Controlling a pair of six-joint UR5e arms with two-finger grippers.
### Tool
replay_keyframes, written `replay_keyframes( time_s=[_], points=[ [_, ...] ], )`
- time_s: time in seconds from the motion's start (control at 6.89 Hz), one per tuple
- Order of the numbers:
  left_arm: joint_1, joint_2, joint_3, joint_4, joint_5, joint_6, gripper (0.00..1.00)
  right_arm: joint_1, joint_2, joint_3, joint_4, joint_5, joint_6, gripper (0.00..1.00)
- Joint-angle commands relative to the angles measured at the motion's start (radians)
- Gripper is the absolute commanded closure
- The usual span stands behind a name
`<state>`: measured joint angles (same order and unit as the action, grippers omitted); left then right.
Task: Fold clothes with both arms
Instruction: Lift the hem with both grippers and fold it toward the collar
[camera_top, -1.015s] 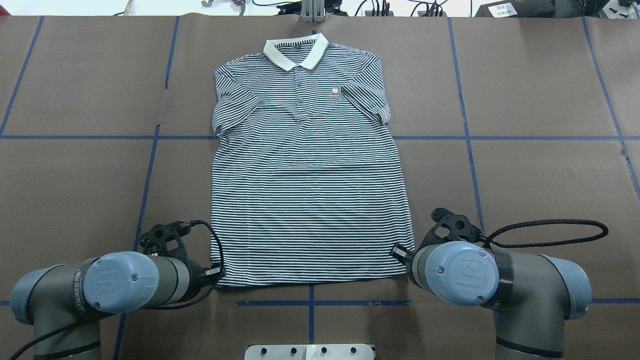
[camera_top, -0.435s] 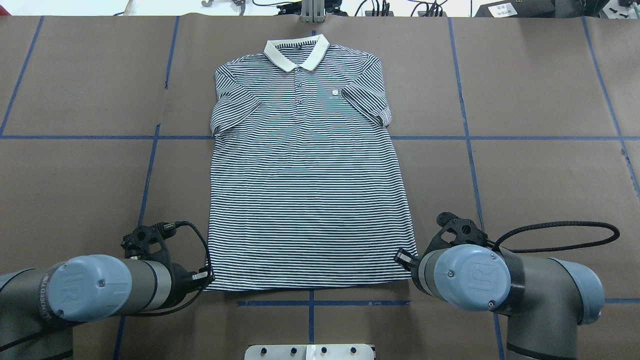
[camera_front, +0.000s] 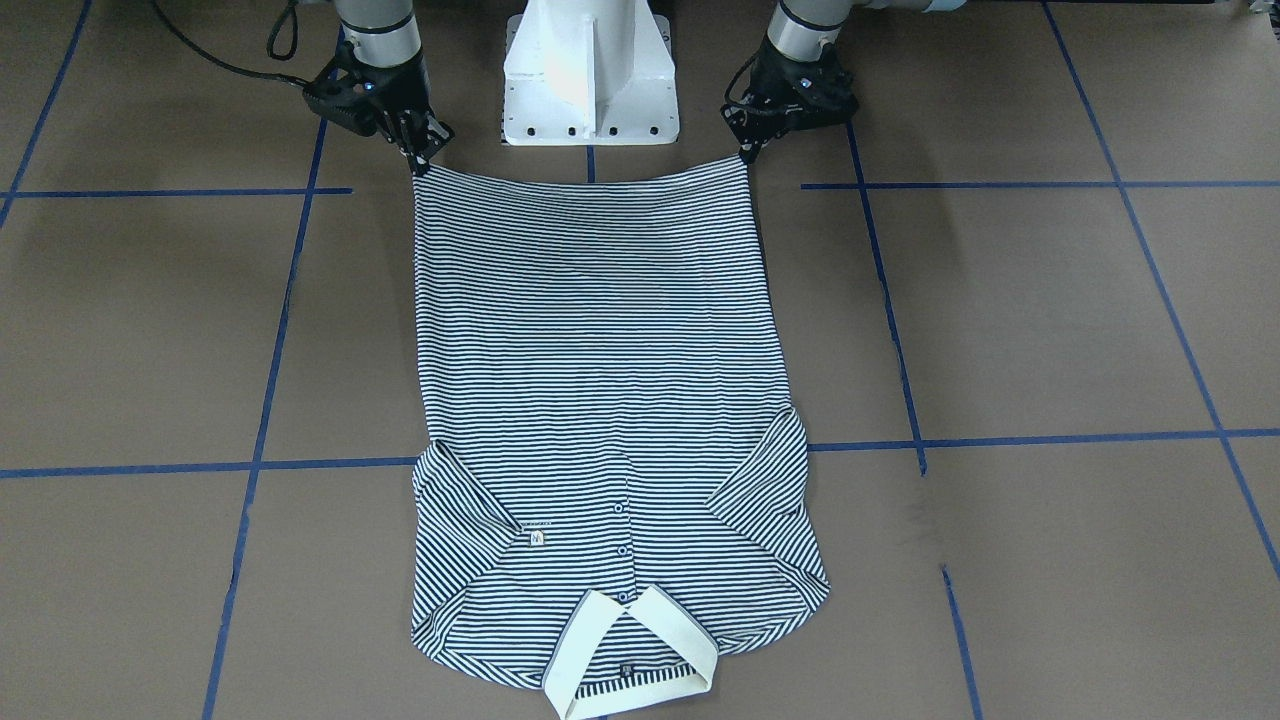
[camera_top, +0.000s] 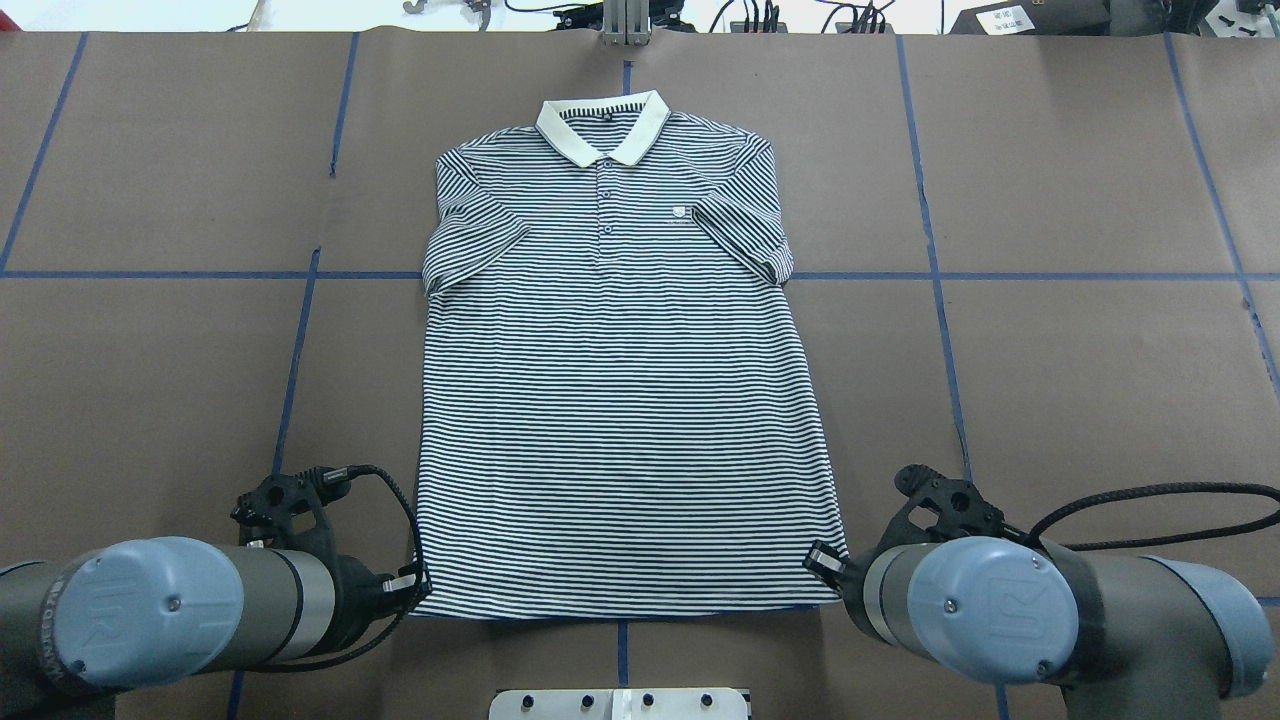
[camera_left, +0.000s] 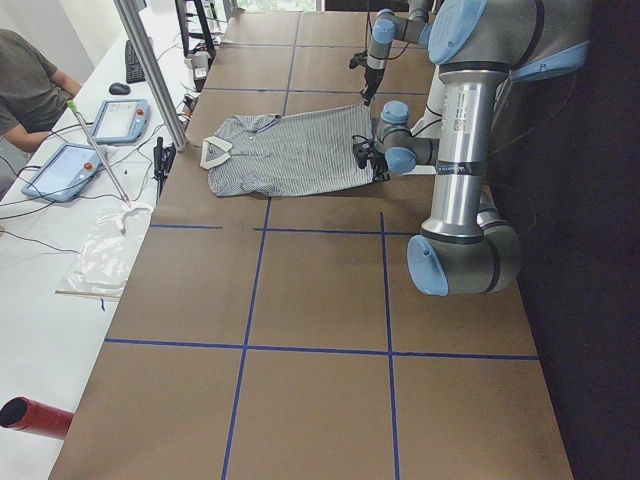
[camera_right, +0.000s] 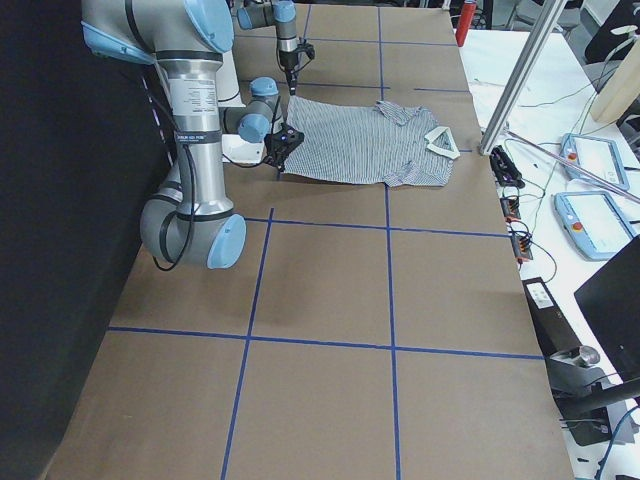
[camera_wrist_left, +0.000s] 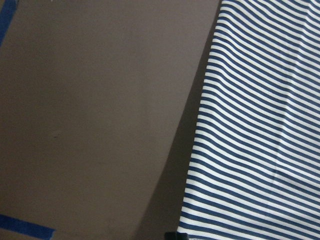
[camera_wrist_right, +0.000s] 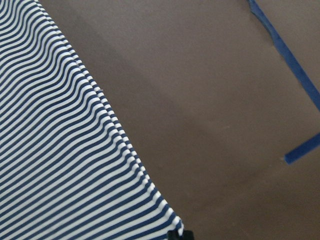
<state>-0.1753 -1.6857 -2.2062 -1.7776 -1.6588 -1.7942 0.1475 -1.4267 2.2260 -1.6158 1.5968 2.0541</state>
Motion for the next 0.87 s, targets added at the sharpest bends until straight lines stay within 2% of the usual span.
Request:
replay_keyframes(
  time_s=[0.0, 0.29, 0.44, 0.58, 0.73],
  points=[
    [0.062, 0.0, -0.093, 0.075, 0.001, -0.046, 1.0, -0.058, -0.027, 0.085, -0.041, -0.008, 0.063, 1.0],
    [0.054, -0.029, -0.099, 0.08, 0.002, -0.028, 1.0, 0.037, -0.011, 0.106, -0.07, -0.009, 0.054, 1.0],
    [-0.034, -0.057, -0.086, 0.08, 0.007, 0.028, 1.0, 0.125, 0.033, 0.08, -0.069, -0.009, -0.016, 1.0],
    [-0.132, -0.125, -0.029, 0.081, 0.005, 0.089, 1.0, 0.217, 0.126, 0.017, -0.072, -0.003, -0.091, 1.0],
    [-0.235, -0.226, 0.09, 0.078, 0.002, 0.161, 1.0, 0.292, 0.196, -0.077, -0.07, 0.0, -0.145, 1.0]
  ],
)
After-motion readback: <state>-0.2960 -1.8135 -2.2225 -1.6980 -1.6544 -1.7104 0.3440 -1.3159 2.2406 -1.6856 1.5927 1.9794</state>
